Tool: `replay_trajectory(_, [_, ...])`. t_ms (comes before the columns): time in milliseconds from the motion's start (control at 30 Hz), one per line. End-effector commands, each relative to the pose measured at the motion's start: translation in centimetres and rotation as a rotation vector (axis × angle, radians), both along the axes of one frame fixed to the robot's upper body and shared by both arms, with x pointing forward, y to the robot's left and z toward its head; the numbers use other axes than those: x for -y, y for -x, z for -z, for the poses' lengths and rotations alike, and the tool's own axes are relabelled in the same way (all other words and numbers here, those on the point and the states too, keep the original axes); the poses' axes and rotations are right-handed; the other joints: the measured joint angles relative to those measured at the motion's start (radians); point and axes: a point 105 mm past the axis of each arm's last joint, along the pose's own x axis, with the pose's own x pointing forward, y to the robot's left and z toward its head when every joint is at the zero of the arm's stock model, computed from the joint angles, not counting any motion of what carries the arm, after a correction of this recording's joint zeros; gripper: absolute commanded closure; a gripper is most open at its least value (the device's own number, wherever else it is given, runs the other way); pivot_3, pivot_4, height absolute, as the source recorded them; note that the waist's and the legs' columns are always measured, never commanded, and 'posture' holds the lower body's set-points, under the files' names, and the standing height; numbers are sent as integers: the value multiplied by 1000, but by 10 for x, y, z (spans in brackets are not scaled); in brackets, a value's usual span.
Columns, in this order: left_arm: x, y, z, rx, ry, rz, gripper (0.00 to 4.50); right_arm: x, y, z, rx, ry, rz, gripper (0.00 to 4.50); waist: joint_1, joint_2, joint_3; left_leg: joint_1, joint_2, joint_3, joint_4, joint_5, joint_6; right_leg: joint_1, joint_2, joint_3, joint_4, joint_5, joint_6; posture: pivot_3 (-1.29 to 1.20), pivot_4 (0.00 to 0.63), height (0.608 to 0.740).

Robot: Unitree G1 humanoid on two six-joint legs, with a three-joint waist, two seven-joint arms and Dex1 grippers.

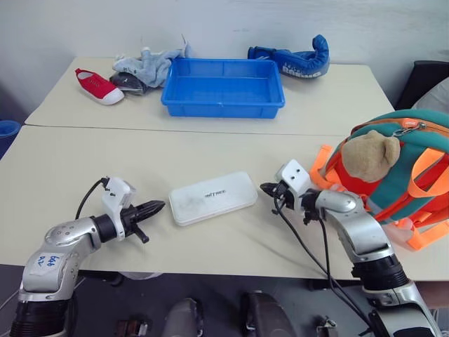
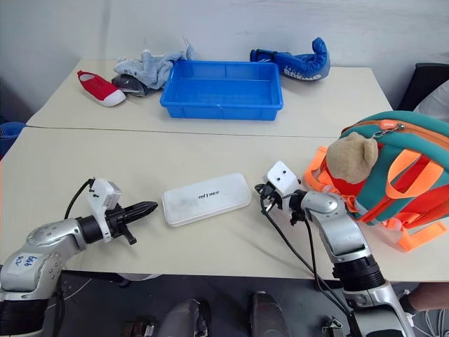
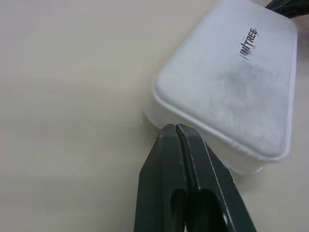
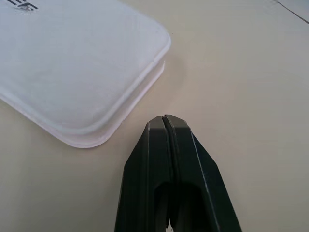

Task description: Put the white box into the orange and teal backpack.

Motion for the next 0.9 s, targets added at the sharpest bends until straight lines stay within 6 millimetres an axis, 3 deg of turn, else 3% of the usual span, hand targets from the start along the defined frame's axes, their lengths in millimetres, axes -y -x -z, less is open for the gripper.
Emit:
replay_trajectory(33, [4, 2, -3, 20, -24, 29, 4487, -11, 1, -13, 57, -19, -49, 4500, -2, 0, 0, 0, 0, 0, 0, 0, 0, 0, 0, 0, 0, 0, 0, 0, 150, 740])
replay_trajectory(267, [7, -2, -2, 49, -33, 39, 4487, -21, 12, -12, 38, -53, -134, 4500, -1, 0, 0, 0, 0, 0, 0, 0, 1, 0, 0, 0, 1, 0, 0, 0, 150, 740])
replay_trajectory(433, [16, -3, -5, 77, -22, 88, 4487, -23, 39, -14, 29, -40, -264, 4500, 5, 0, 0, 0, 0, -1, 0, 0, 1, 0, 0, 0, 0, 0, 0, 0, 150, 740])
replay_trajectory(900, [34, 26, 6, -22, -12, 268, 4487, 17, 99, -4, -129, -80, -186, 4500, 23, 0, 0, 0, 0, -1, 0, -1, 1, 1, -1, 0, -2, 0, 0, 0, 150, 740])
